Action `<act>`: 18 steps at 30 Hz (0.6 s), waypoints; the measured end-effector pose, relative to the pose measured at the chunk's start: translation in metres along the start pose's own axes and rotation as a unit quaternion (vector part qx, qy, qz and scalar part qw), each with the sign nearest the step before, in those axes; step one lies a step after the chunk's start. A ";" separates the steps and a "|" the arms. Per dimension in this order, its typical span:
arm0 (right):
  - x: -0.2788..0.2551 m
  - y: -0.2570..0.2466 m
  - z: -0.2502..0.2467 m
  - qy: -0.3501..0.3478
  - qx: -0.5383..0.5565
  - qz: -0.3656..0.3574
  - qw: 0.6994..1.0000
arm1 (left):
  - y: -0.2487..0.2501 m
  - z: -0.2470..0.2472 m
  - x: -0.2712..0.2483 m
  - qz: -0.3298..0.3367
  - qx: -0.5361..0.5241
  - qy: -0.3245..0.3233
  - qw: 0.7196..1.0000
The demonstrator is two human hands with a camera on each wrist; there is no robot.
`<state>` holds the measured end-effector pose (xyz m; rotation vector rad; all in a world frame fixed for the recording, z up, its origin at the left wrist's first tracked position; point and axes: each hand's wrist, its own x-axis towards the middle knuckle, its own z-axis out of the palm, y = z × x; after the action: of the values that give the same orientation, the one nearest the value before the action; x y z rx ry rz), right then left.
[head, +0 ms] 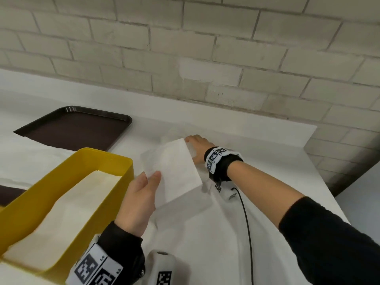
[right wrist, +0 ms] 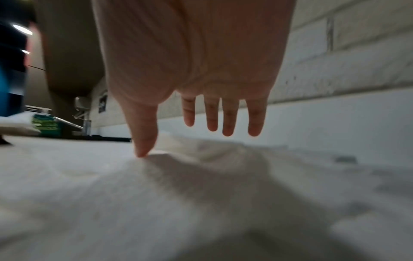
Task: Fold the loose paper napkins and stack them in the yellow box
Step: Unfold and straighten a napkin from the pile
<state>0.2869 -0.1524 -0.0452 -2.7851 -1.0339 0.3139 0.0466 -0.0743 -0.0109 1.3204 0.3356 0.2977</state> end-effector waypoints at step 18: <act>-0.055 -0.033 -0.079 0.194 0.213 -0.081 0.954 | 0.000 -0.018 0.006 0.154 0.069 0.105 0.980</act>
<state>0.2450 -0.1690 0.0461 -2.2381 -0.9533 -0.0344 0.0448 -0.0554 -0.0151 1.4814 0.3335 0.6875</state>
